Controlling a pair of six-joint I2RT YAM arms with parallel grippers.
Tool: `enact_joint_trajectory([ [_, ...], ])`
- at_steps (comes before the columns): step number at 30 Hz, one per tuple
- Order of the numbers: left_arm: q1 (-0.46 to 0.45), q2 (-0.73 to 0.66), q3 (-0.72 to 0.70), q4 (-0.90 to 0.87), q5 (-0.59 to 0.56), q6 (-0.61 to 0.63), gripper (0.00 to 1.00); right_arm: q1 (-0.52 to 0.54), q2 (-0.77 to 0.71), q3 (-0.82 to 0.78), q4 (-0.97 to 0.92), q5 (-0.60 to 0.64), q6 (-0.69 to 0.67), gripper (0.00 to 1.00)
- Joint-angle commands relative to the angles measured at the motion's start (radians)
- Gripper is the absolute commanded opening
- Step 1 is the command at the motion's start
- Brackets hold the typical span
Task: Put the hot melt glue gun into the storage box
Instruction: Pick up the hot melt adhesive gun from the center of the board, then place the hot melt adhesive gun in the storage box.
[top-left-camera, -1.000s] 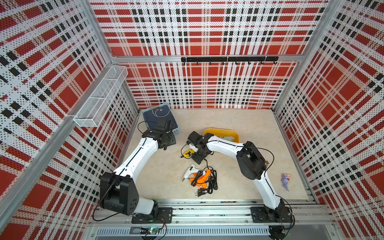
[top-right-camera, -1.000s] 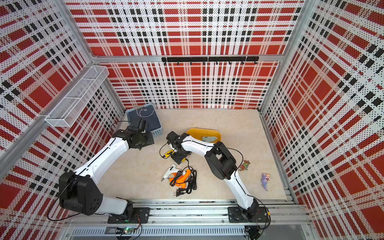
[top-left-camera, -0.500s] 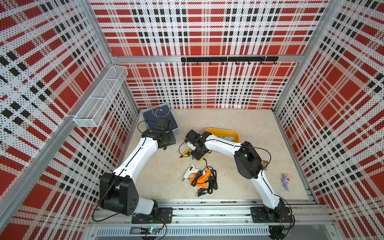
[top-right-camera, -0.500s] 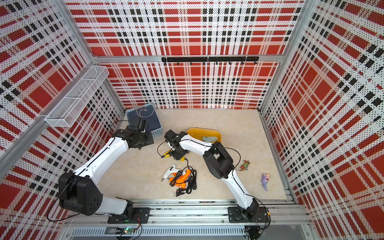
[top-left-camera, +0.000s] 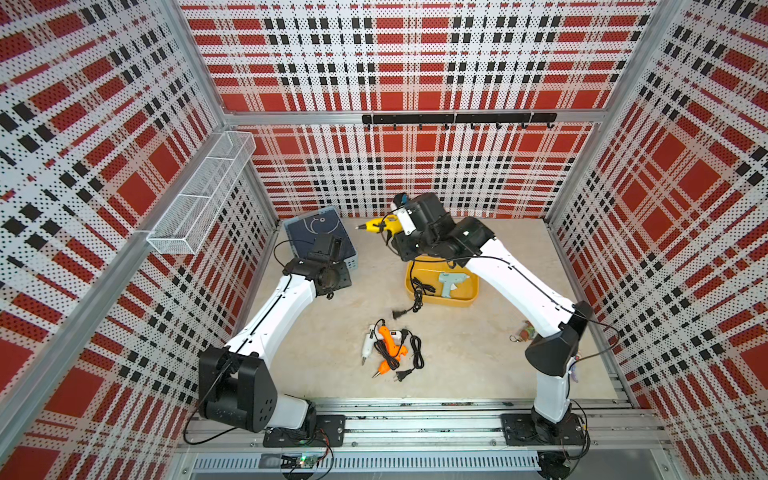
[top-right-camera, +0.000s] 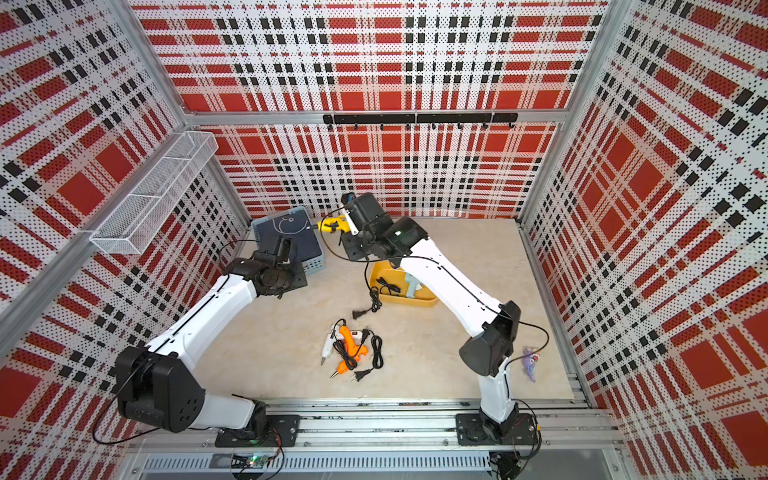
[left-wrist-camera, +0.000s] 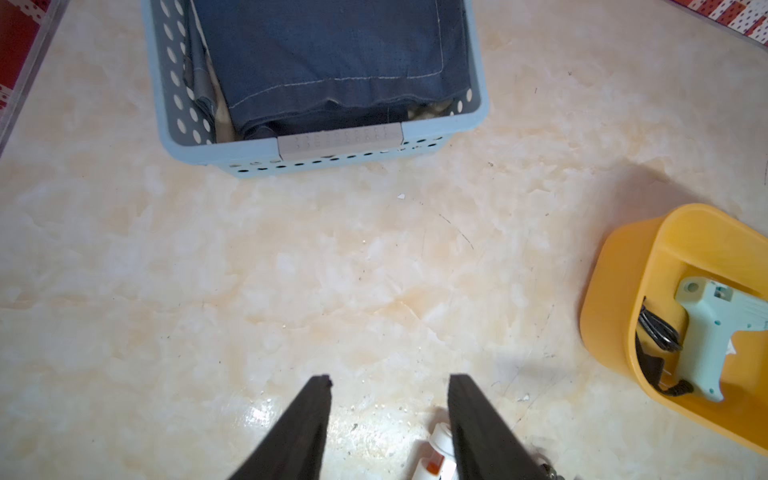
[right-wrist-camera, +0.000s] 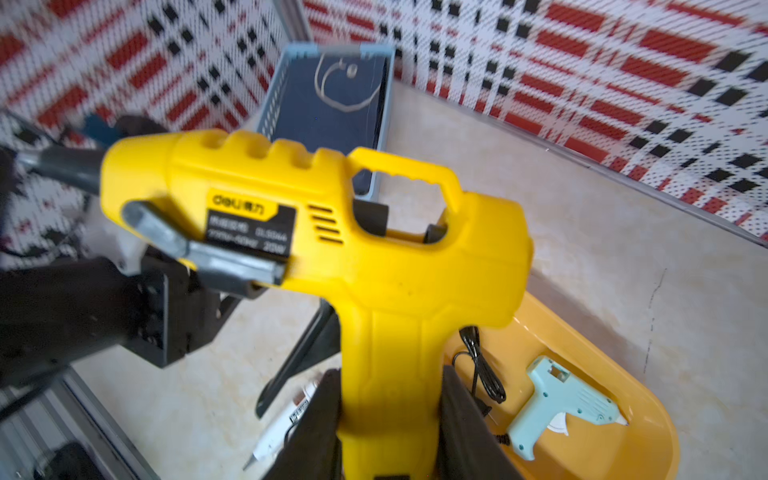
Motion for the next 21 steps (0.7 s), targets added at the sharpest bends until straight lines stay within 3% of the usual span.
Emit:
enact_joint_trajectory([
  [1,-0.005,0.009,0.006,0.016,-0.011,-0.019,0.53,-0.028,-0.018,-0.038,0.068,0.038,0.13,0.23],
  [10,-0.06,0.042,0.013,0.04,-0.008,-0.024,0.53,-0.134,-0.032,-0.096,0.19,0.152,0.405,0.25],
  [21,-0.07,0.061,0.019,0.046,-0.006,-0.004,0.53,-0.189,0.045,-0.087,0.235,0.317,0.529,0.24],
])
